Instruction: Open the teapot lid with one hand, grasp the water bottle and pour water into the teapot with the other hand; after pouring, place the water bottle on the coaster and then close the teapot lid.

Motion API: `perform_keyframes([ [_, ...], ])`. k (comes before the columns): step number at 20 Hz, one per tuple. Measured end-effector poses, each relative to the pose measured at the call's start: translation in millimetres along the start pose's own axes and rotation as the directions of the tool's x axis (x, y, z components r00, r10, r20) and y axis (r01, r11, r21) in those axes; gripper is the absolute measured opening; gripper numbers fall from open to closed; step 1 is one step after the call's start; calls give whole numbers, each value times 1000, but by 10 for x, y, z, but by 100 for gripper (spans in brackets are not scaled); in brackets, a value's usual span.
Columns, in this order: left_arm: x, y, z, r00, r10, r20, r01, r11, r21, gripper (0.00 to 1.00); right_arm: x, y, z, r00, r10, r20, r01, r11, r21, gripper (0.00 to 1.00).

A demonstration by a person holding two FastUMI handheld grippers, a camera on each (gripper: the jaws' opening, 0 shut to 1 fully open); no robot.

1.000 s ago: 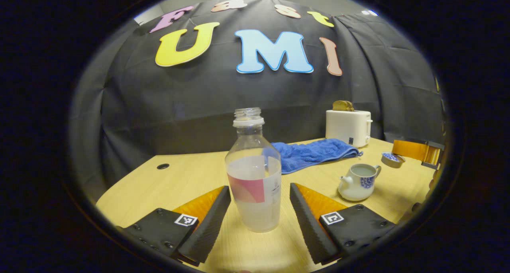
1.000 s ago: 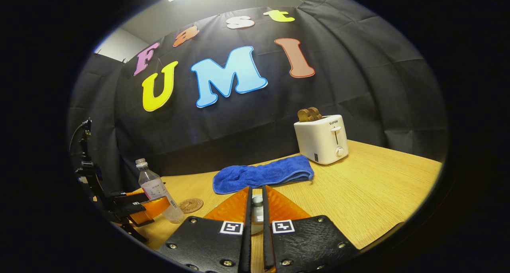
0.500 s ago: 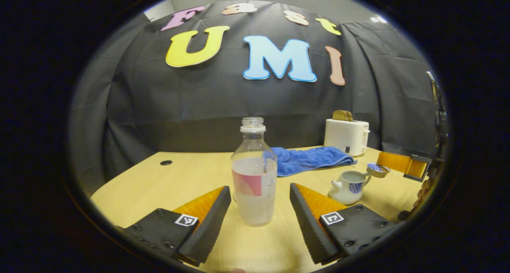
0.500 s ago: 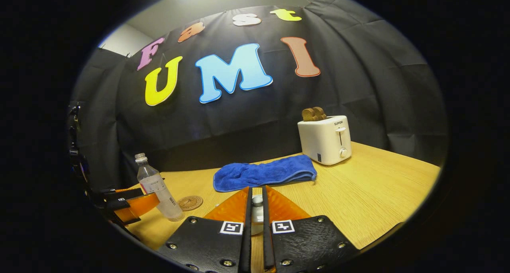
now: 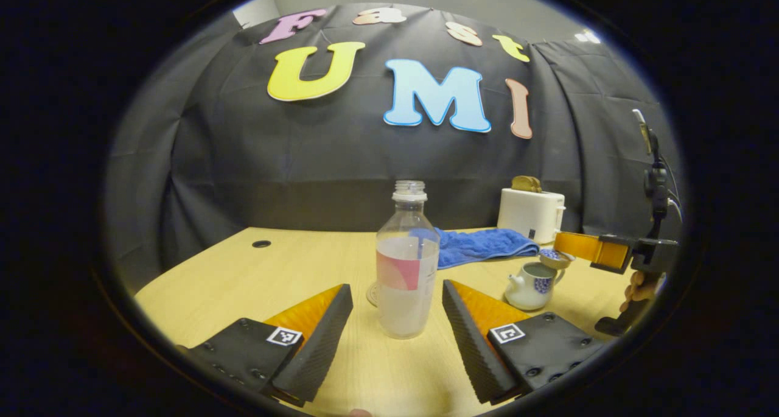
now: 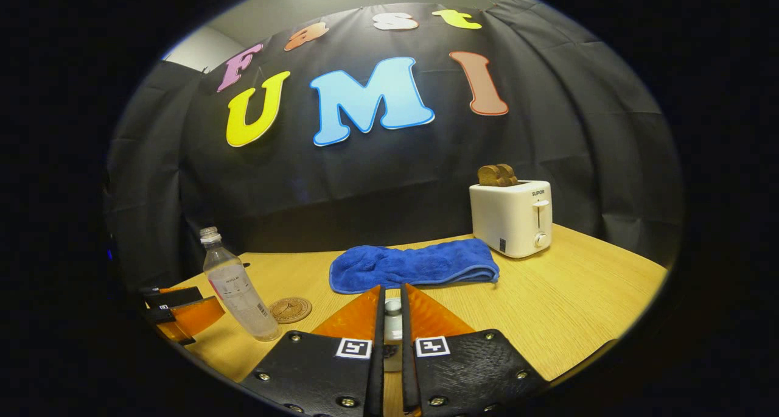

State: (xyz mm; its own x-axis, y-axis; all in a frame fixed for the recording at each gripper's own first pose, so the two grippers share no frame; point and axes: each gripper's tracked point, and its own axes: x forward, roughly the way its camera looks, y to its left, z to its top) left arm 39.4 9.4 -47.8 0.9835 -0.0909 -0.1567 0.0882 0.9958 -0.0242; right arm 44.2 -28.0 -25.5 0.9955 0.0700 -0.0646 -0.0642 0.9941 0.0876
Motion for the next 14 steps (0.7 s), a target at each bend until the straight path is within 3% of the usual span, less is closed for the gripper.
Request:
perform_keyframes([
  [14, -54, 61, 27, 1000, 12, 23, -11, 999, -34, 100, 168, 76, -205, 999, 13, -53, -14, 1000, -27, 12],
])
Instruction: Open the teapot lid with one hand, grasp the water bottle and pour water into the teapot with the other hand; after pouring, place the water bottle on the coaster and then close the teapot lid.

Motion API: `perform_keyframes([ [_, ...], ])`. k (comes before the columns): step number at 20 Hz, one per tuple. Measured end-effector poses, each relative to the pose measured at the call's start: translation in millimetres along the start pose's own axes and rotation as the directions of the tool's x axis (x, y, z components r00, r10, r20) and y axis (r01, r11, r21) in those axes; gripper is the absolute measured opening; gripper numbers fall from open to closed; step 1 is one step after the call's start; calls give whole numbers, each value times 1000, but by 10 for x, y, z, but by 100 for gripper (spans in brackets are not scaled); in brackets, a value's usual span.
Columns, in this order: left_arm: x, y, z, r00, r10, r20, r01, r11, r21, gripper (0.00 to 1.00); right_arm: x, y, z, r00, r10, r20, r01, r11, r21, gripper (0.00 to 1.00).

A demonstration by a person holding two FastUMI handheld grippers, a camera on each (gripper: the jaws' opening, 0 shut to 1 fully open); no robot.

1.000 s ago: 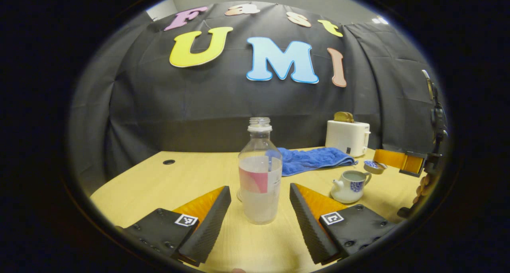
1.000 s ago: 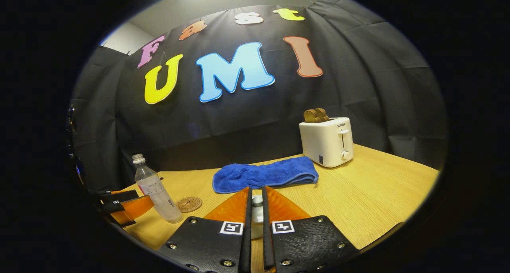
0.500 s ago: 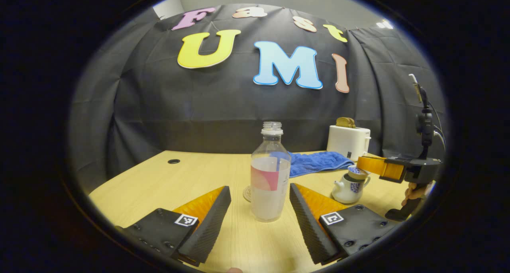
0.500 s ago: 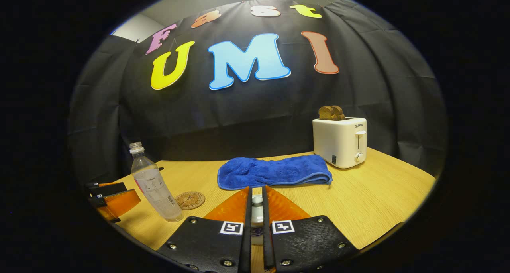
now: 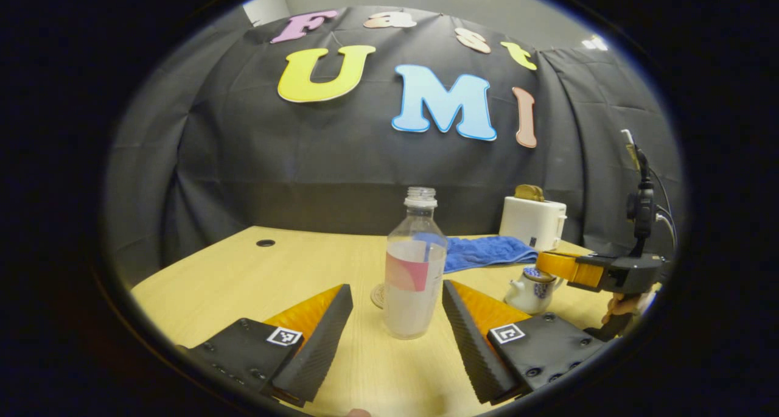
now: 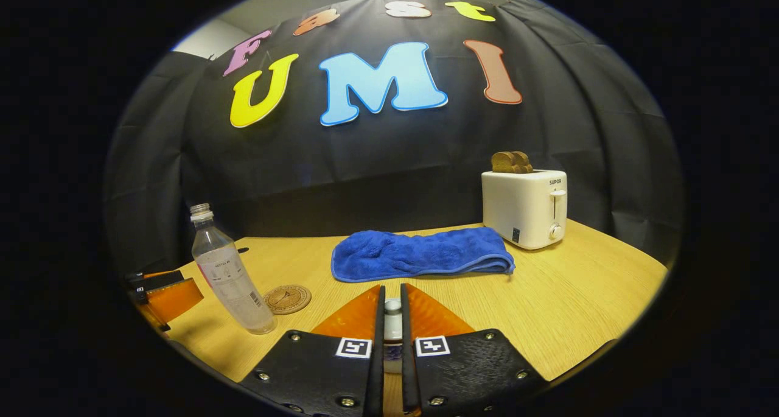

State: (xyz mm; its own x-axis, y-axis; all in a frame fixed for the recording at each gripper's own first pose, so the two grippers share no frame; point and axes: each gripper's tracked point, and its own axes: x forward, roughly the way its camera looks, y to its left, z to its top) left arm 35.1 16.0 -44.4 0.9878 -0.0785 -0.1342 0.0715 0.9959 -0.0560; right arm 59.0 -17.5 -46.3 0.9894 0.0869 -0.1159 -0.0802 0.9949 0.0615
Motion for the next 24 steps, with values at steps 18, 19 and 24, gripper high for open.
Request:
perform_keyframes([
  [18, 171, -161, -15, 1000, -17, 17, 16, 1000, 15, 100, -33, 23, -50, 1000, 10, -20, -10, 1000, 12, 36],
  [19, 220, -167, -12, 1000, -20, 23, 19, 1000, 23, 100, -42, 14, -41, 1000, 9, -13, -9, 1000, 18, 45],
  [24, 497, -185, -88, 1000, -25, 3, 24, 998, 60, 100, -138, 8, 114, 998, 28, 48, -31, 998, 55, 53],
])
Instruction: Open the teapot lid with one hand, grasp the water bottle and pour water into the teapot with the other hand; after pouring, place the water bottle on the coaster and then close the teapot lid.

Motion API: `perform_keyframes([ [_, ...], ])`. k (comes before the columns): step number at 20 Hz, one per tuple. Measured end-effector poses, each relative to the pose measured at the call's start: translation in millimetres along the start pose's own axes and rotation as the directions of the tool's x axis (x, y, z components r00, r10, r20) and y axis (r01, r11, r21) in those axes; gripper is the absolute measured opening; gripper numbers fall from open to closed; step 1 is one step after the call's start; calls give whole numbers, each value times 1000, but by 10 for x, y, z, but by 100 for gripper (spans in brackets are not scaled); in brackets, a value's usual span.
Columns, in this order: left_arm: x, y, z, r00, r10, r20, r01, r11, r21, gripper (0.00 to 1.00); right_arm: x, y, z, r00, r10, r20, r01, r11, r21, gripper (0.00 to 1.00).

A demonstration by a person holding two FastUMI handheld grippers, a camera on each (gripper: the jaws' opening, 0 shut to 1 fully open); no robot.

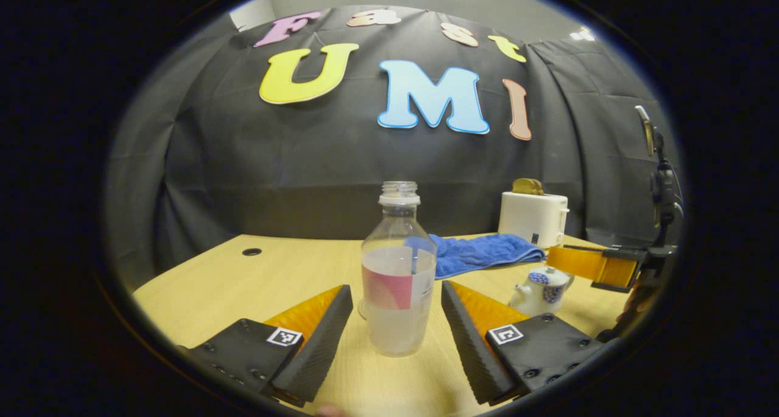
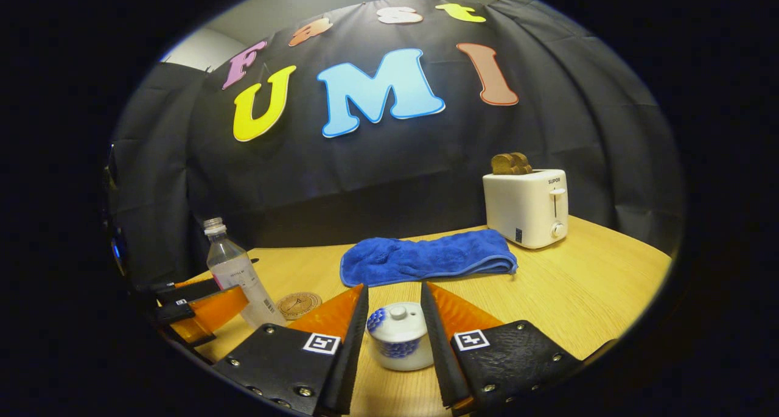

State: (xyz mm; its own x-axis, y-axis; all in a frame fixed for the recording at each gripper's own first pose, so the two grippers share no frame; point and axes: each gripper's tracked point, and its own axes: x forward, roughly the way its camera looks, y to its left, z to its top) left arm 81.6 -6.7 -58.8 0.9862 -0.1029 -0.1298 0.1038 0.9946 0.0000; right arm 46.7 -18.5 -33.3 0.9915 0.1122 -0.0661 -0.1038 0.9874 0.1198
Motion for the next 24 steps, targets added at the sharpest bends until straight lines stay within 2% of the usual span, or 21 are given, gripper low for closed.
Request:
perform_keyframes([
  [5, 175, 44, 25, 1000, 18, 21, -18, 1000, -4, 100, -35, -39, -13, 1000, -1, -5, 1, 1000, 30, 53],
  [6, 166, 59, 53, 1000, 16, 17, -16, 1000, -11, 89, -43, -43, -5, 1000, 0, -2, 0, 999, 37, 53],
  [8, 221, 74, 59, 1000, 21, 16, -21, 1000, -5, 81, -66, -48, 27, 1000, 1, 8, -1, 999, 46, 53],
  [9, 252, 98, 107, 999, 26, 25, -26, 1000, 5, 89, -70, -46, 31, 1000, 1, 11, -2, 999, 48, 53],
  [14, 516, 140, 349, 996, 29, 88, -34, 998, 51, 89, -77, -35, 26, 1000, 8, 7, -8, 999, 52, 53],
  [19, 822, 143, 218, 997, 20, 77, -20, 1000, -10, 89, -93, -75, 47, 1000, 1, 17, -2, 998, 64, 53],
  [24, 899, 120, 170, 997, 14, 74, -16, 1000, 14, 89, -109, -98, 82, 1000, -7, 26, 5, 998, 62, 53],
])
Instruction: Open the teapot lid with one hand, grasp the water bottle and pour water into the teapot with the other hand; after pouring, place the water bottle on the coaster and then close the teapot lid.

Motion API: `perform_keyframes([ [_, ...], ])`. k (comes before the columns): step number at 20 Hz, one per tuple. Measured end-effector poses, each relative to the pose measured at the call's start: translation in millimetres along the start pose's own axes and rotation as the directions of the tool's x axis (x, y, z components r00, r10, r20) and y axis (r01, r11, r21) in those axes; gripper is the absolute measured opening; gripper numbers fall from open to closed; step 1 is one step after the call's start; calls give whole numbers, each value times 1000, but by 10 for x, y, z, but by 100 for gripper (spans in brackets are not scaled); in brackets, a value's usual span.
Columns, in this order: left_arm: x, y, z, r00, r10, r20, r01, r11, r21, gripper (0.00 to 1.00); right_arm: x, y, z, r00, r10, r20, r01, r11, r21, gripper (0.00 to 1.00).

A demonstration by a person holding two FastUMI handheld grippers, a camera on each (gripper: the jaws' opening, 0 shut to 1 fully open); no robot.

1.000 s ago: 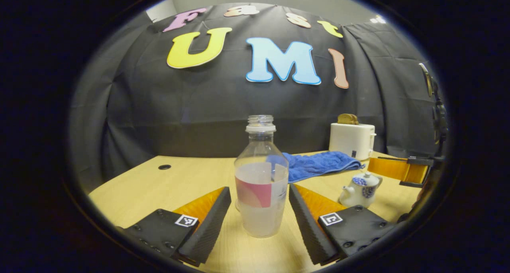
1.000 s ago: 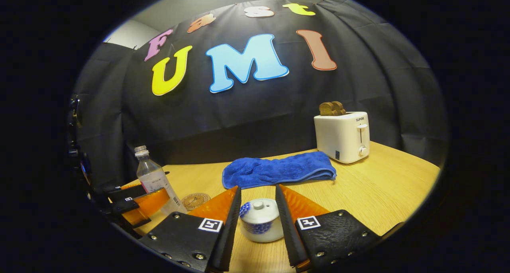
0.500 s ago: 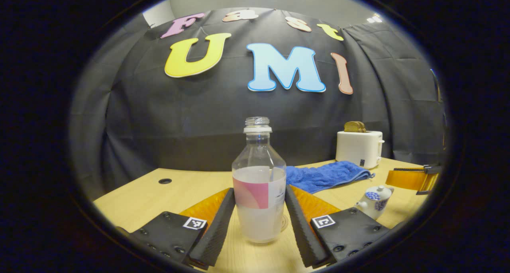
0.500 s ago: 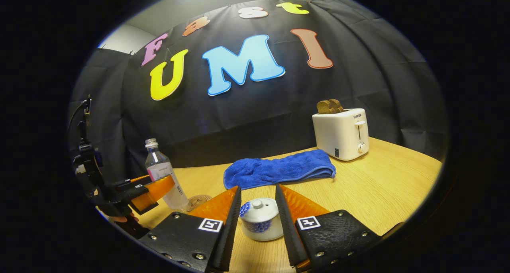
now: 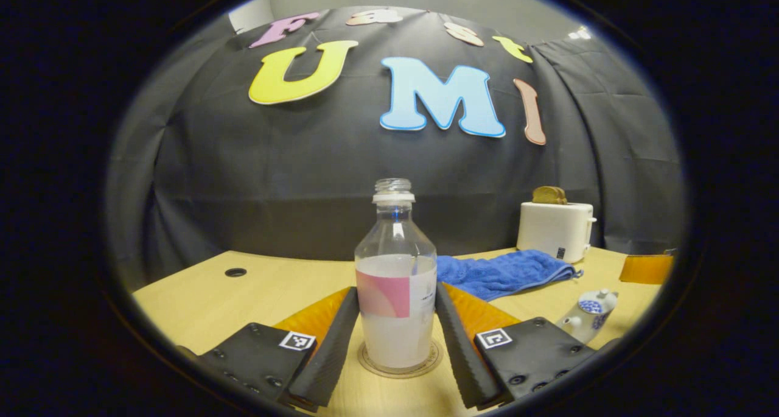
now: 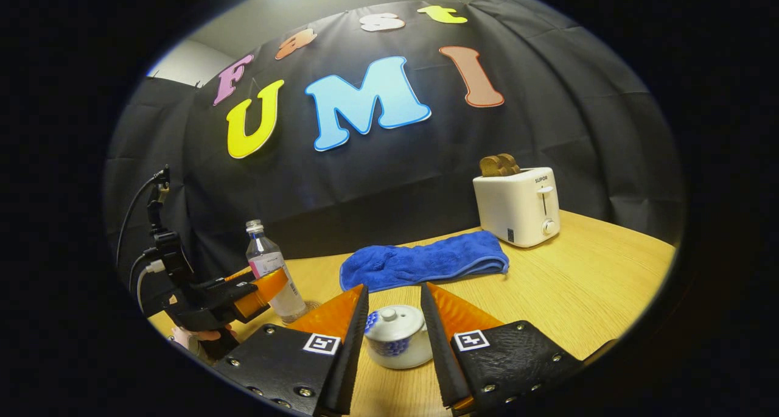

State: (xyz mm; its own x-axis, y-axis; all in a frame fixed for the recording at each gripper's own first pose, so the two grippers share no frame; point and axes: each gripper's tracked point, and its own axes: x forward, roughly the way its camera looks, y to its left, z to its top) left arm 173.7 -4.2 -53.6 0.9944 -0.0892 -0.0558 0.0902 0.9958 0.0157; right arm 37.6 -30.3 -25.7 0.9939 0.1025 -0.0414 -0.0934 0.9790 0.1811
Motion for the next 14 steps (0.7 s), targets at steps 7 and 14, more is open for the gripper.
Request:
perform_keyframes([
  [7, -192, -1, -48, 999, 6, -48, -8, 998, -60, 100, 19, 2, -49, 1000, 1, -15, -1, 1000, 1, 53],
  [14, -694, 46, -97, 996, 22, -81, -27, 998, -61, 100, 17, 21, -51, 1000, 12, -18, -12, 1000, 8, 53],
])
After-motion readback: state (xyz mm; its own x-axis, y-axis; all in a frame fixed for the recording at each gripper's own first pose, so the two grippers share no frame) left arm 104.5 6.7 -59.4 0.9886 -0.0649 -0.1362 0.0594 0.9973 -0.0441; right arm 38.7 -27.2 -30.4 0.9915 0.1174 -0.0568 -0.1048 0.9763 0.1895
